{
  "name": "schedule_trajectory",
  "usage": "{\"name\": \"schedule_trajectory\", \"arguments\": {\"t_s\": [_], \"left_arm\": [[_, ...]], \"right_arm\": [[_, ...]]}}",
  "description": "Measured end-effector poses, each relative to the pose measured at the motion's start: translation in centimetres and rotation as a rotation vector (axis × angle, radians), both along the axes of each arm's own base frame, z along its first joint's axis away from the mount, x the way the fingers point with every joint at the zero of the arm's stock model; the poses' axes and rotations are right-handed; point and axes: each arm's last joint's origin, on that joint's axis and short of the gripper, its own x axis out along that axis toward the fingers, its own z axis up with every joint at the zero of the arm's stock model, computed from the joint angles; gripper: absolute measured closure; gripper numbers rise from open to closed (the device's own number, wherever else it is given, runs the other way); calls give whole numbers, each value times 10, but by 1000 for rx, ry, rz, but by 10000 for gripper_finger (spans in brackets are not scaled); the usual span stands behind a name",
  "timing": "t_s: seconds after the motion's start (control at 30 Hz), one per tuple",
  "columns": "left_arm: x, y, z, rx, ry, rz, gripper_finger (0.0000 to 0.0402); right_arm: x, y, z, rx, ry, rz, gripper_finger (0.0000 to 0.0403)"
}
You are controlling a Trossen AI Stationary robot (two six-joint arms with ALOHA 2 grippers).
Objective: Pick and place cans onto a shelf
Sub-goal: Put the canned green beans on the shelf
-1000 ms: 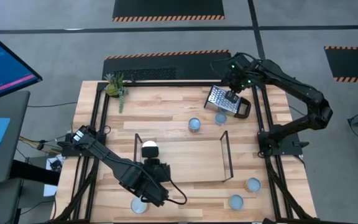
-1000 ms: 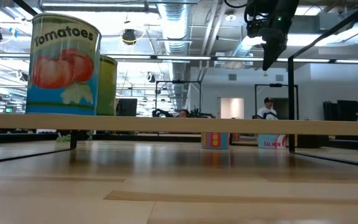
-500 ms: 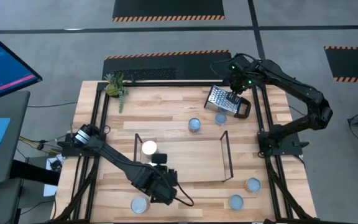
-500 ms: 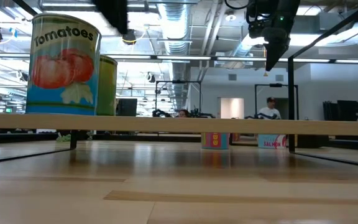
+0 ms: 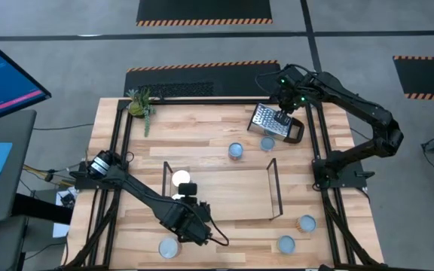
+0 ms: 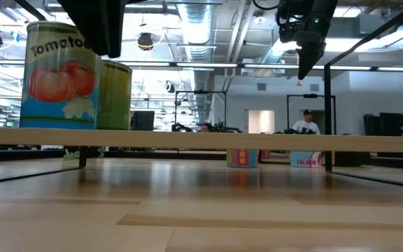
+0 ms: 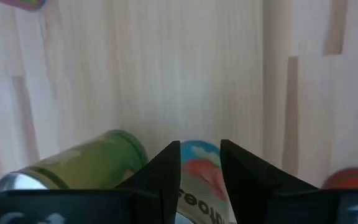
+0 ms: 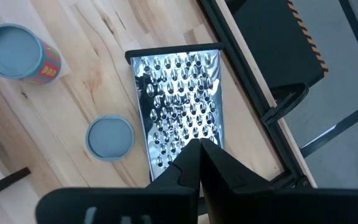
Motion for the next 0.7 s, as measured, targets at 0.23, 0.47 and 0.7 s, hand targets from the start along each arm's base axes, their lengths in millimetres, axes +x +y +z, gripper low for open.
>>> {"name": "schedule_trajectory", "arguments": {"t_s": [0.23, 0.47, 0.7], "left_arm": [[6, -1, 20, 59, -97, -58, 297], [-7, 11, 69, 165, -127, -1, 297], [-38, 30, 98, 184, -196, 8, 297]], "right_arm": [[0, 0, 0, 0, 0, 0, 370], [0, 0, 0, 1, 2, 0, 370], [-1, 1, -1, 9, 11, 1, 370]]}}
